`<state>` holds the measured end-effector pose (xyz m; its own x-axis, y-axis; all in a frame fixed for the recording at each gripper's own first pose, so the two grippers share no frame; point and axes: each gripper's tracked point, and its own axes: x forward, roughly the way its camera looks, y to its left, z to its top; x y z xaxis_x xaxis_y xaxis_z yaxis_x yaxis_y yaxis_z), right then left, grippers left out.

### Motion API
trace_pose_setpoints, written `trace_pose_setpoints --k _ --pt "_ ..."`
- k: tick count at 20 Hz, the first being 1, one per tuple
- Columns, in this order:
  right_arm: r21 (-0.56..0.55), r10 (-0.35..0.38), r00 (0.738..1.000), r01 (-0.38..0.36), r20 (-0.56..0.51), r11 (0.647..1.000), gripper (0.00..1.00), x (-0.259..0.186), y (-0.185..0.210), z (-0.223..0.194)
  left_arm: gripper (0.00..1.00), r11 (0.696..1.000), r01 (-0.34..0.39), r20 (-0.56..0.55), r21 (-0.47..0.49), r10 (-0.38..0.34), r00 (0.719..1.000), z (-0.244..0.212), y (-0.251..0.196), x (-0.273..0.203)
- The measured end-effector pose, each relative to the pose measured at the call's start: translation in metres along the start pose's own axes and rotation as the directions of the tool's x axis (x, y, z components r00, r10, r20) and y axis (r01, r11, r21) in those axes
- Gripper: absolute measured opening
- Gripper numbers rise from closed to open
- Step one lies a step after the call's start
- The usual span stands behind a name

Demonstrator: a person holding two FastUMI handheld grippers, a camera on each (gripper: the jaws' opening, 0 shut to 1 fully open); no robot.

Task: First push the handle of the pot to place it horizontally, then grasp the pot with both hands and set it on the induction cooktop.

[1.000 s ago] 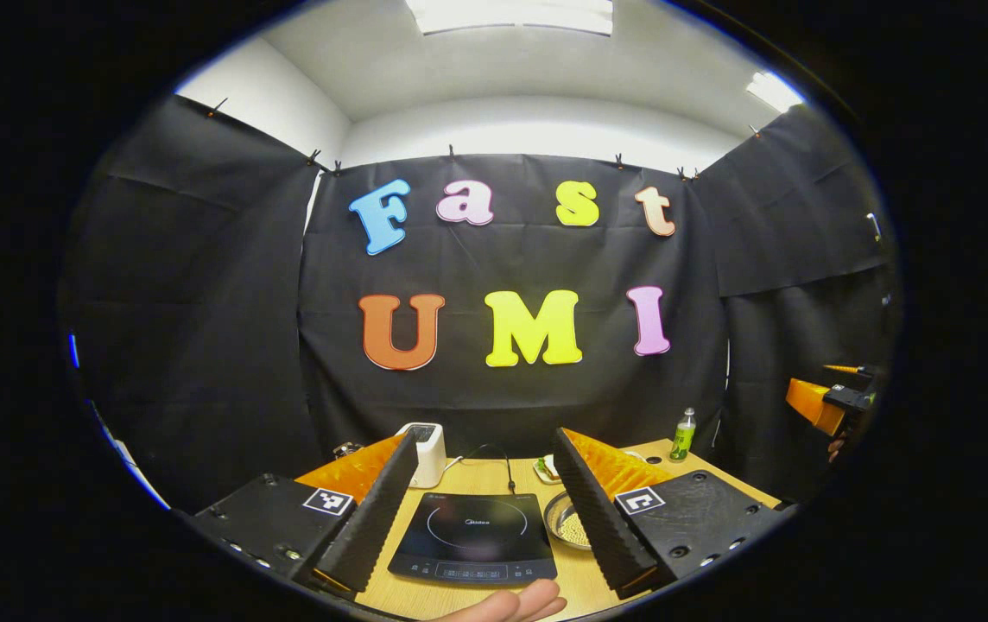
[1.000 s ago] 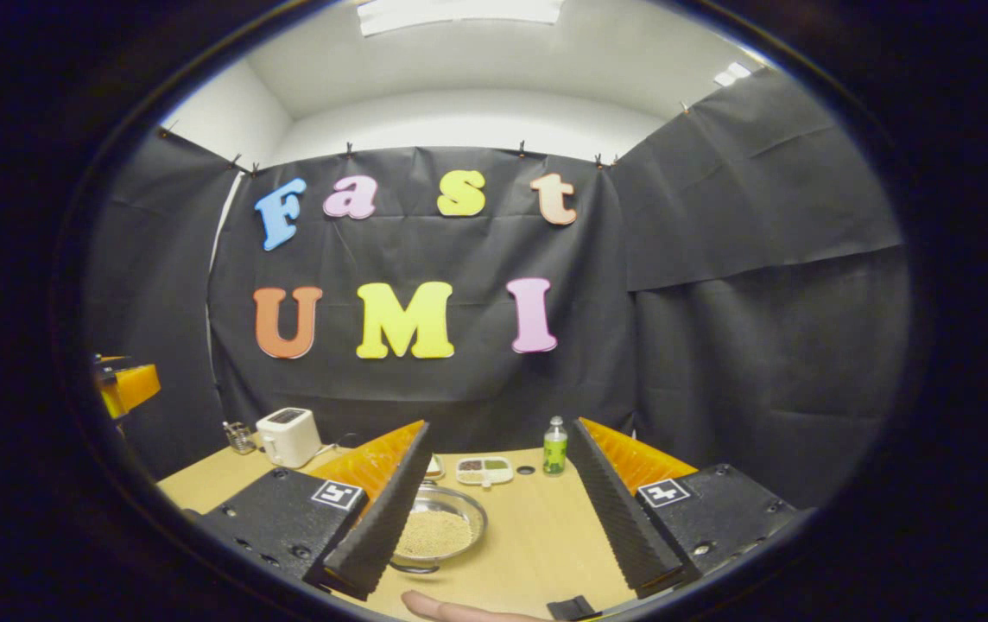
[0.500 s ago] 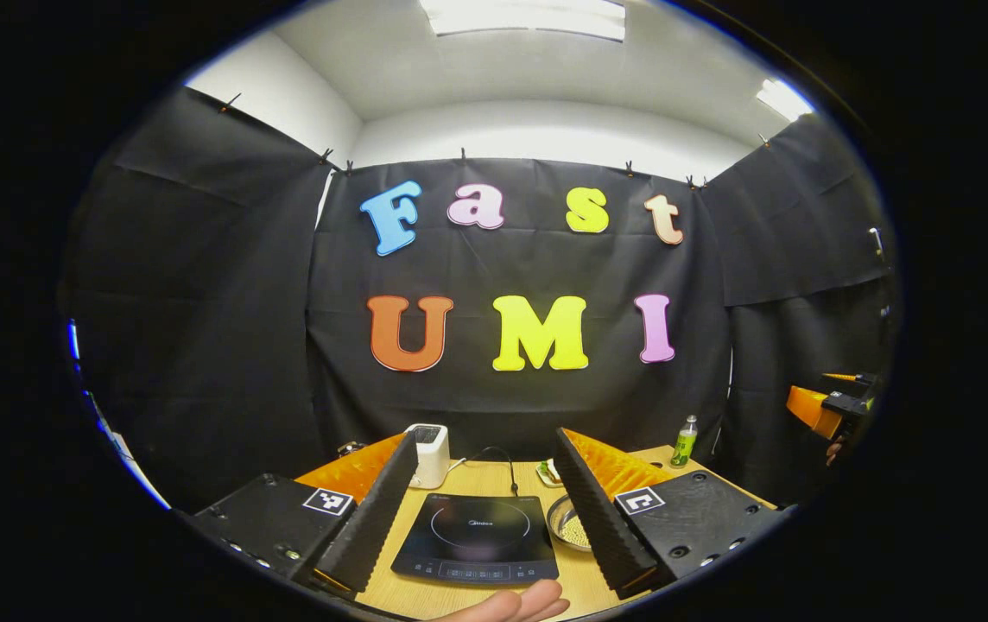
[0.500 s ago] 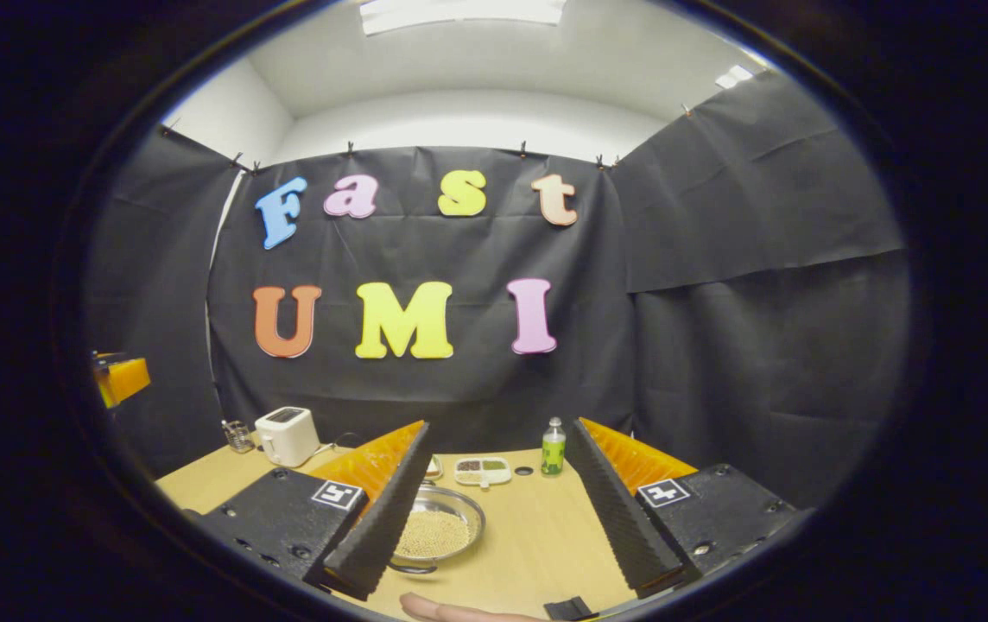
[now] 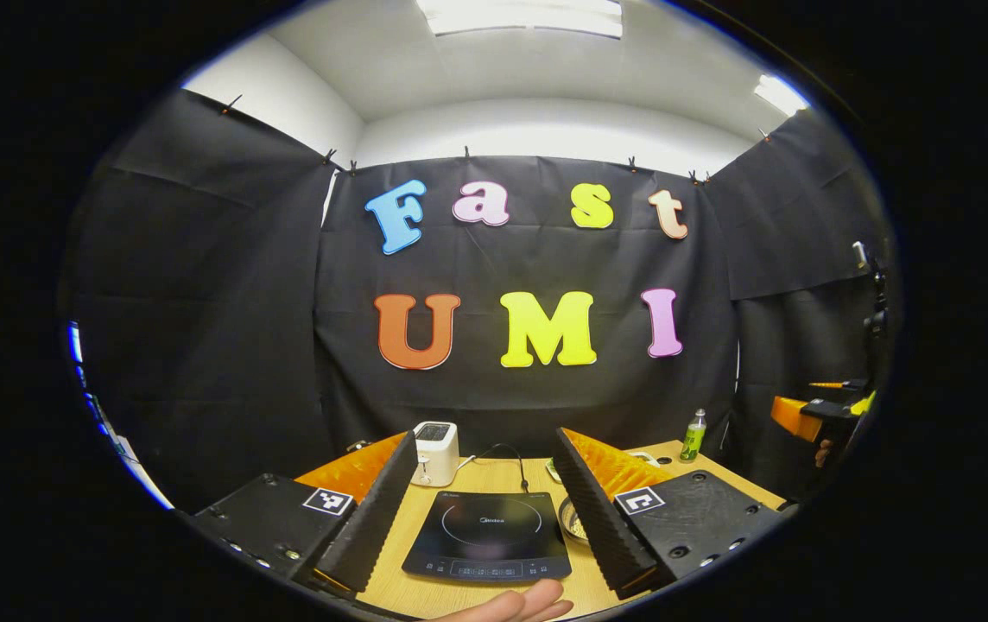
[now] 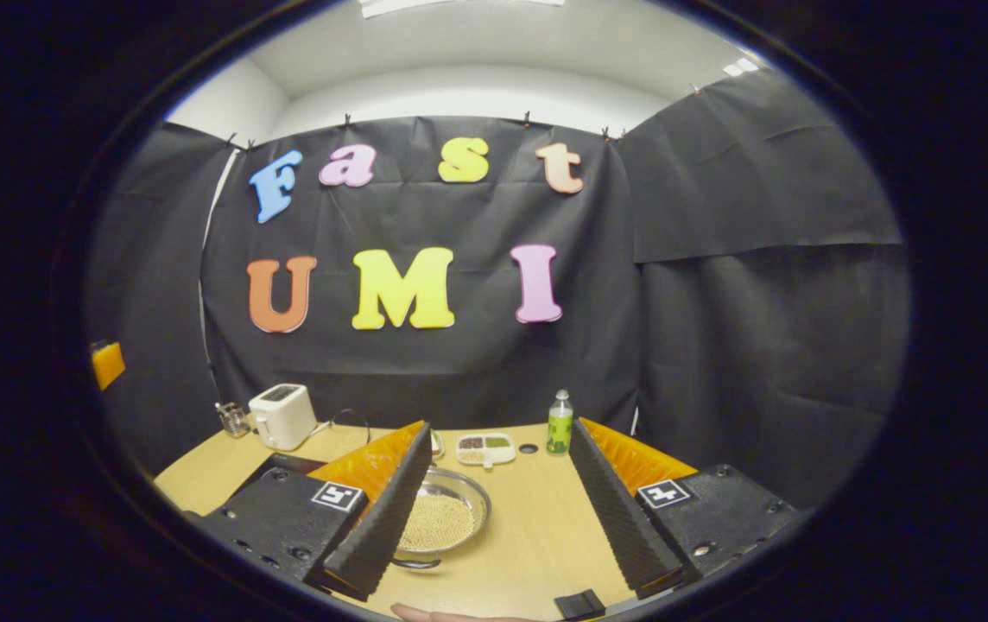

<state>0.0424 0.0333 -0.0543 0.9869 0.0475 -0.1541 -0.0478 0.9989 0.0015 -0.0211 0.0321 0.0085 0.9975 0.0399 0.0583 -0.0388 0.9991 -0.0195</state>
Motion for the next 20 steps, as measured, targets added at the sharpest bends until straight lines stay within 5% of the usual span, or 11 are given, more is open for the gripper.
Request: trace_pose_setpoints --k 5,7,8,9,10,12,17,20 --pt "0.026 0.11 0.983 -0.107 -0.148 0.994 0.79 0.028 0.04 -0.053 0.94 1.0 -0.004 0.007 0.009 0.004 1.0 -0.001 0.002 -0.004" --pt "0.028 0.14 0.965 -0.137 -0.224 0.99 0.58 0.036 0.057 -0.079 0.94 1.0 -0.005 0.015 0.002 0.005 1.0 0.001 0.004 -0.008" --pt "0.025 0.166 0.953 -0.166 -0.252 0.986 0.39 0.038 0.07 -0.091 0.94 1.0 -0.004 0.019 0.0 0.004 1.0 0.002 0.006 -0.01" --pt "0.024 0.191 0.941 -0.192 -0.277 0.981 0.37 0.04 0.081 -0.1 0.94 1.0 -0.002 0.024 -0.001 0.002 1.0 0.003 0.007 -0.012" --pt "0.029 0.216 0.926 -0.218 -0.311 0.976 0.18 0.042 0.092 -0.114 0.94 1.0 -0.001 0.027 -0.001 0.001 1.0 0.003 0.008 -0.014" --pt "0.039 0.246 0.883 -0.252 -0.399 0.967 0.01 0.045 0.111 -0.146 0.94 1.0 -0.005 0.024 -0.003 0.005 1.0 0.001 0.011 -0.017" --pt "0.015 0.265 0.785 -0.31 -0.56 0.951 0.04 0.045 0.148 -0.221 0.94 1.0 -0.029 0.021 -0.008 0.029 0.999 -0.002 0.026 -0.02" --pt "0.062 0.316 0.703 -0.362 -0.638 0.93 0.04 0.041 0.171 -0.254 0.94 0.999 -0.044 0.01 -0.006 0.044 0.999 -0.008 0.034 -0.018"
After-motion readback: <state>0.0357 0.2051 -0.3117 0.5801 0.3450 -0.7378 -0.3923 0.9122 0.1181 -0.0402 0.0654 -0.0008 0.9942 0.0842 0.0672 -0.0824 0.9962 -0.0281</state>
